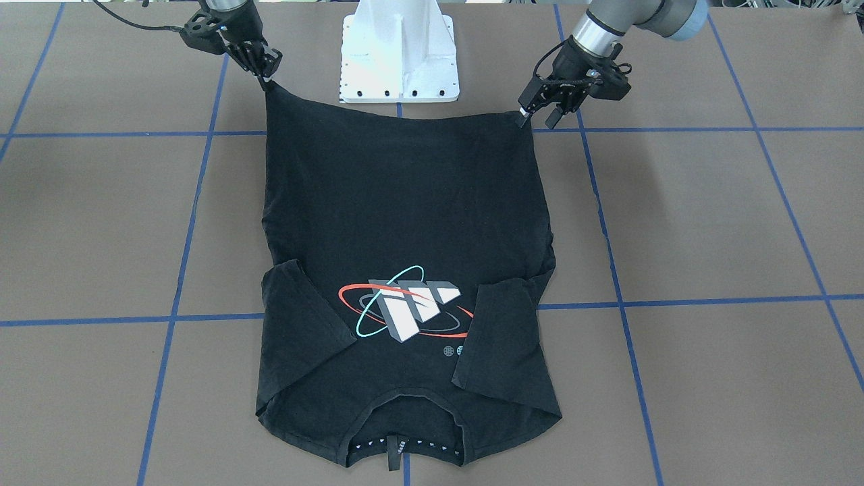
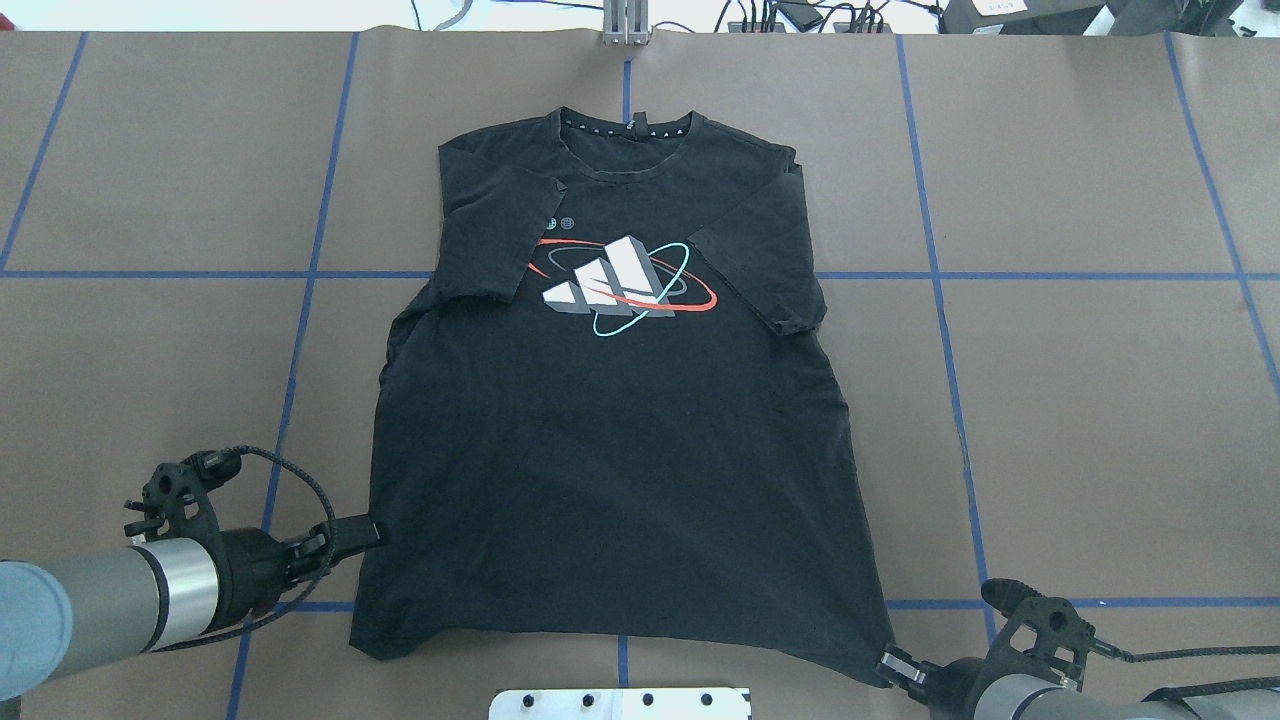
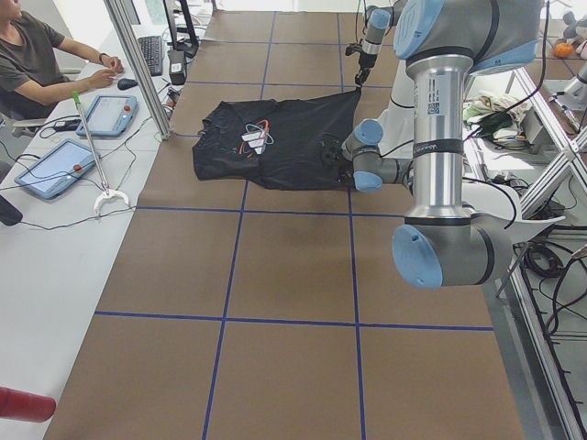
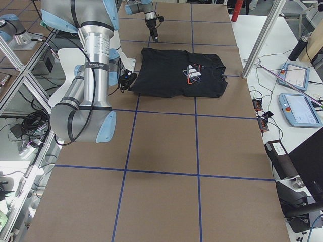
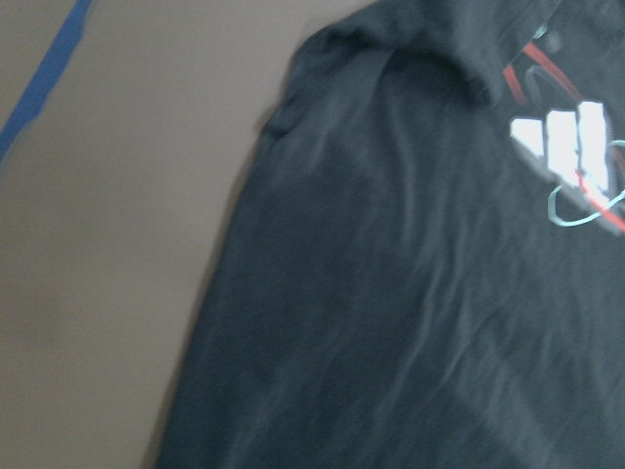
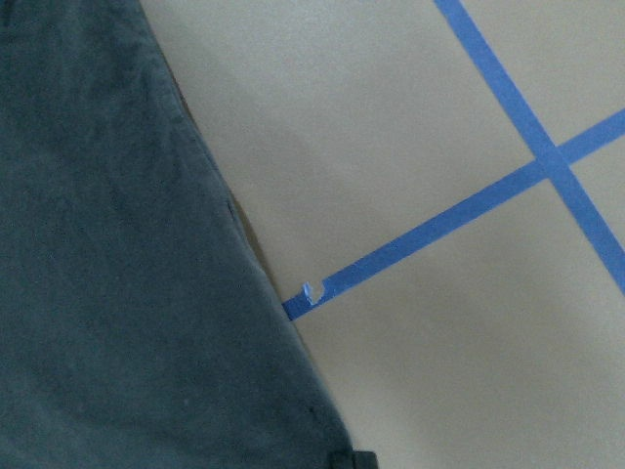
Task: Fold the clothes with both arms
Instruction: 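Grasp both hem corners nearest the robot with the left and right grippers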
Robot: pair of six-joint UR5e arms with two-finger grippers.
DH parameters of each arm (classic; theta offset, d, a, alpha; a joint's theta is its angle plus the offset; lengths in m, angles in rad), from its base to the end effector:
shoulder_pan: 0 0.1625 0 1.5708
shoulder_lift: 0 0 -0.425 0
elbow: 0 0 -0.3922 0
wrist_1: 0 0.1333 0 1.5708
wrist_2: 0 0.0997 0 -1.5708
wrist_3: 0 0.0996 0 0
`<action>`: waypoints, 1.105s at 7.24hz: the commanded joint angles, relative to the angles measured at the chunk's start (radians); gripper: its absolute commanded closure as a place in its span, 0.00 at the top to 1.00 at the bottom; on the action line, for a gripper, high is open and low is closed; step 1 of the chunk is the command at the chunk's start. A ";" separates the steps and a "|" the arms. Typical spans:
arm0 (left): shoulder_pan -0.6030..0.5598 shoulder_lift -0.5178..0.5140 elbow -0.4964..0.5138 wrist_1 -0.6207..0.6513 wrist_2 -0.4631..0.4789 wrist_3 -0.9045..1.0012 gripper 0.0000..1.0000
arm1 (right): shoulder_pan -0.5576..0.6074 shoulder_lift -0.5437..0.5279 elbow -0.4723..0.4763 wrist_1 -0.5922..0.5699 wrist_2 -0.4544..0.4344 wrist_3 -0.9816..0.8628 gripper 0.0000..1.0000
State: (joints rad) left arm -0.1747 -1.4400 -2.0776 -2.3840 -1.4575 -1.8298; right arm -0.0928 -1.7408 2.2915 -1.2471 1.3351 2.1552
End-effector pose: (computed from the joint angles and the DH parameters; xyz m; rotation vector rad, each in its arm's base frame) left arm 0.4065 -0.2185 0.3842 0.0499 1.2025 -0.4480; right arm -0.4133 -0.1188 0.3618 -0.0823 -0.9065 0.5607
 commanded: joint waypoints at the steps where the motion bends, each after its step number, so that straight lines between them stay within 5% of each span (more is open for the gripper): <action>1: 0.078 0.007 0.020 0.000 0.080 -0.008 0.86 | -0.001 -0.002 0.000 0.000 -0.001 0.000 0.00; 4: 0.153 0.003 0.042 0.000 0.115 -0.035 0.82 | 0.001 -0.002 0.002 0.000 -0.001 0.000 0.00; 8: 0.158 0.003 0.051 0.000 0.117 -0.037 0.59 | -0.001 -0.002 0.002 0.000 -0.001 0.000 0.00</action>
State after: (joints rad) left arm -0.0198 -1.4376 -2.0290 -2.3838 -1.3414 -1.8666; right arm -0.0935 -1.7426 2.2933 -1.2471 1.3345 2.1552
